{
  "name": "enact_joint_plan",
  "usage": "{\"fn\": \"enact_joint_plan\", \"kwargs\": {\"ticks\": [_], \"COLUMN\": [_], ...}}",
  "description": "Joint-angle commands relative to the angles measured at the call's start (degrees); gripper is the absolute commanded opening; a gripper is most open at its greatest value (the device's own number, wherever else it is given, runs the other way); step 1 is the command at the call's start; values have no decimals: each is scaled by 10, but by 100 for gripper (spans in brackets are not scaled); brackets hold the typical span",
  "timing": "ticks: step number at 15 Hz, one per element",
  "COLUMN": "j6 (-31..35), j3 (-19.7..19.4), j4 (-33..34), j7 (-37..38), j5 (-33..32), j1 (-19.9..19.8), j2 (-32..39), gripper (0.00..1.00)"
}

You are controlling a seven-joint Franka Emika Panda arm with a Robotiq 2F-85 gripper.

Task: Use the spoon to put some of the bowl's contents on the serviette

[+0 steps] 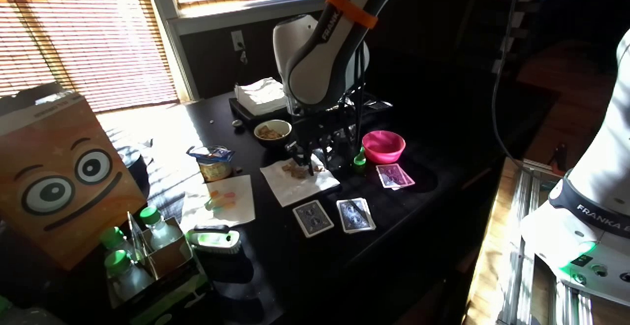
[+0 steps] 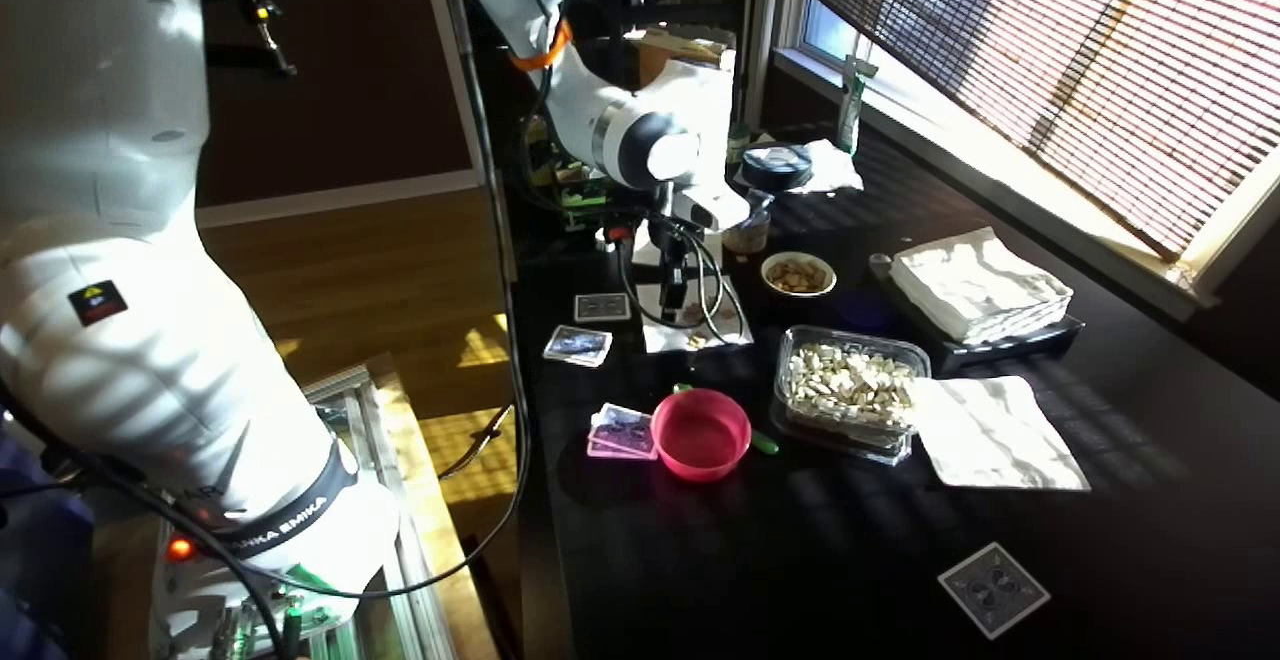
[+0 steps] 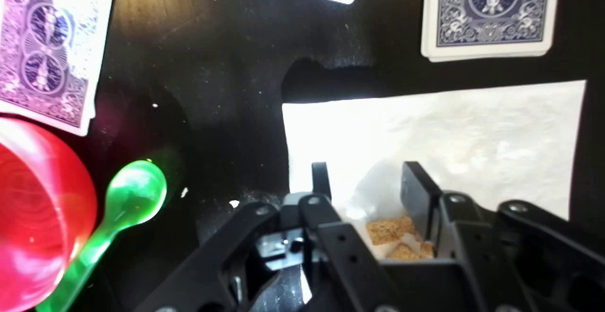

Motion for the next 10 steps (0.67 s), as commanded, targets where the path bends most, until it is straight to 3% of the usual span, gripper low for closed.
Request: {"fn": "enact_joint_plan", "kwargs": {"ticks": [1, 4, 9, 10], "j6": [-39, -52, -6, -25], "j3": [0, 7, 20, 19], "j4": [-58, -81, -108, -86], "j7": [68, 97, 63, 83], "j5": [-28, -27, 24, -7], "j1": [-12, -40, -103, -96], "j2": [-84, -112, -119, -104], "gripper": [76, 96, 100, 100]}}
